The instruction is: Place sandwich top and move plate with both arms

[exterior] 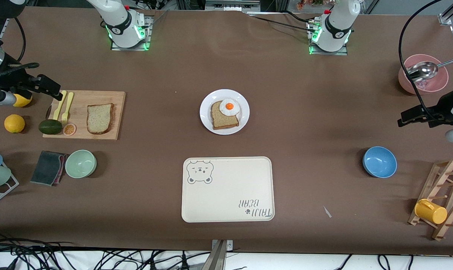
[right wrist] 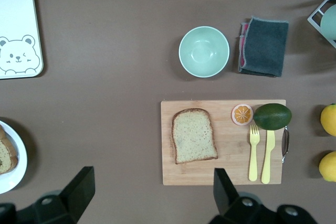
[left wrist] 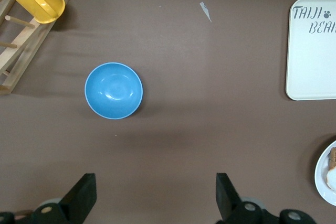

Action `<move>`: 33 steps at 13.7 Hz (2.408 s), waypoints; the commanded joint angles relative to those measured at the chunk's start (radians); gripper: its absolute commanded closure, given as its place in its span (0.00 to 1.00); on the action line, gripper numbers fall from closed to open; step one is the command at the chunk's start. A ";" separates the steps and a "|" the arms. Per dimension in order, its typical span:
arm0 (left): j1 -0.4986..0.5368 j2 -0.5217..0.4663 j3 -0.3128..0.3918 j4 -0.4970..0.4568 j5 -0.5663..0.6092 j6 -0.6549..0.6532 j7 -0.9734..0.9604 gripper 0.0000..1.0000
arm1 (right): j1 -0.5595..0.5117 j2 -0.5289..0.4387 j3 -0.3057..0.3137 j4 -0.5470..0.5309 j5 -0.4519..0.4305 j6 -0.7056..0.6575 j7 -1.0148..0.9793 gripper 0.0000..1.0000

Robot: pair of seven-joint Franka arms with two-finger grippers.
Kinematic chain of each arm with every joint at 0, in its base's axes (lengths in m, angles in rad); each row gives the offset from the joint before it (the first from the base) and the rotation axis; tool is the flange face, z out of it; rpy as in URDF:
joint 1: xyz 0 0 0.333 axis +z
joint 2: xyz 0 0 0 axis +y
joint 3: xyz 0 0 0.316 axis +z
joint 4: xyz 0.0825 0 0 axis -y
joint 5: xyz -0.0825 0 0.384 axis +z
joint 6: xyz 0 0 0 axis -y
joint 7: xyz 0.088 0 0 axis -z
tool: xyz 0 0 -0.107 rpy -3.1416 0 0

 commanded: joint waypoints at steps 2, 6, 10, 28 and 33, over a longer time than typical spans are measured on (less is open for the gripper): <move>0.000 -0.011 -0.001 -0.012 -0.021 -0.004 -0.009 0.00 | 0.001 -0.009 0.007 -0.001 -0.018 -0.002 0.019 0.00; 0.000 -0.010 -0.002 -0.012 -0.021 -0.003 -0.019 0.00 | 0.002 -0.007 0.008 -0.002 -0.019 0.001 0.024 0.00; 0.000 -0.011 -0.002 -0.012 -0.021 -0.003 -0.019 0.00 | 0.002 -0.003 0.011 -0.002 -0.018 0.006 0.024 0.00; -0.017 0.003 -0.004 -0.011 -0.021 0.005 -0.036 0.00 | 0.002 -0.004 0.013 -0.004 -0.018 -0.013 0.025 0.00; -0.017 0.004 -0.004 -0.011 -0.023 0.005 -0.036 0.00 | 0.002 -0.006 0.013 -0.005 -0.010 -0.012 0.024 0.00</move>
